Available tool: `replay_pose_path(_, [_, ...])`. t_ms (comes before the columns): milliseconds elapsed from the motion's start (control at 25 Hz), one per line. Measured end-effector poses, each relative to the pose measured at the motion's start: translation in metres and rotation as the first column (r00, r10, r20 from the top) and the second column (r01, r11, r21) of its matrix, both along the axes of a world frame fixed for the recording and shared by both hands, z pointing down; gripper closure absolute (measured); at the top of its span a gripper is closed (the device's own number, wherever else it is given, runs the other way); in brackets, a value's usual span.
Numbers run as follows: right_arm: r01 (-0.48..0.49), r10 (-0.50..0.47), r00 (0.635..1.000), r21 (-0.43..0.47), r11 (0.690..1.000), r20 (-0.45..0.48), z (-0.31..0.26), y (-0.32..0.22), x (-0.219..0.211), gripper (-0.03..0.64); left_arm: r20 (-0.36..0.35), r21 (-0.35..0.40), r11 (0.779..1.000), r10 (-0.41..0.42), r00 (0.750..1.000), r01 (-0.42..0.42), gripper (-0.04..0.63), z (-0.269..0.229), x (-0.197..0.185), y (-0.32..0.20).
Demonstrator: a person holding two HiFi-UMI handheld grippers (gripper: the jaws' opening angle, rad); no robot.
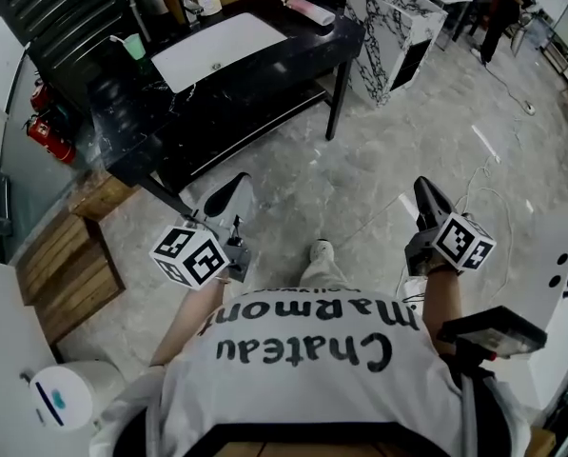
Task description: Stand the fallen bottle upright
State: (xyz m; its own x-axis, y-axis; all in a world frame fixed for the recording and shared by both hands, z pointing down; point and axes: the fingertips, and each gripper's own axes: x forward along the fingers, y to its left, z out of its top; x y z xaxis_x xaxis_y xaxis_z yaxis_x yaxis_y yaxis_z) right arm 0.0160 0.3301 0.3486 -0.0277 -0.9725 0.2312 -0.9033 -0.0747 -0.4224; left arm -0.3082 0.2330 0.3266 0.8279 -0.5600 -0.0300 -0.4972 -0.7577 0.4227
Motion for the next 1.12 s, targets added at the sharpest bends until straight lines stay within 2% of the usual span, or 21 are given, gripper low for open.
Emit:
replay_pose_path(120, [-0.029, 0.029, 1.000, -0.017, 0.999, 0.002, 0.004, -0.012, 0.013, 0.607, 0.000, 0.006, 1.000, 0.006, 1.000, -0.006, 0.581, 0.000, 0.007, -0.011])
replay_pose_path(320, [-0.030, 0.030, 0.999, -0.029, 0.999, -0.011, 0.006, -0.075, 0.051, 0.607, 0.016, 0.039, 0.999, -0.014, 1.000, 0.014, 0.581, -0.005, 0.038, -0.065])
replay_pose_path(480, [-0.009, 0.009, 1.000, -0.019, 1.000, -0.013, 0.000, -0.114, 0.077, 0.607, 0.008, 0.047, 0.997, -0.055, 0.998, 0.054, 0.581, -0.009, 0.059, -0.099])
replay_pose_path(840, [0.045, -0.045, 0.999, 0.008, 0.999, -0.024, -0.015, -0.190, 0.137, 0.607, -0.012, 0.075, 0.994, -0.077, 0.997, 0.077, 0.581, -0.019, 0.120, -0.155])
replay_pose_path(1120, [0.081, -0.081, 0.996, 0.009, 0.997, -0.026, -0.005, -0.227, 0.170, 0.607, -0.023, 0.068, 0.991, -0.116, 0.993, 0.118, 0.581, -0.007, 0.151, -0.184])
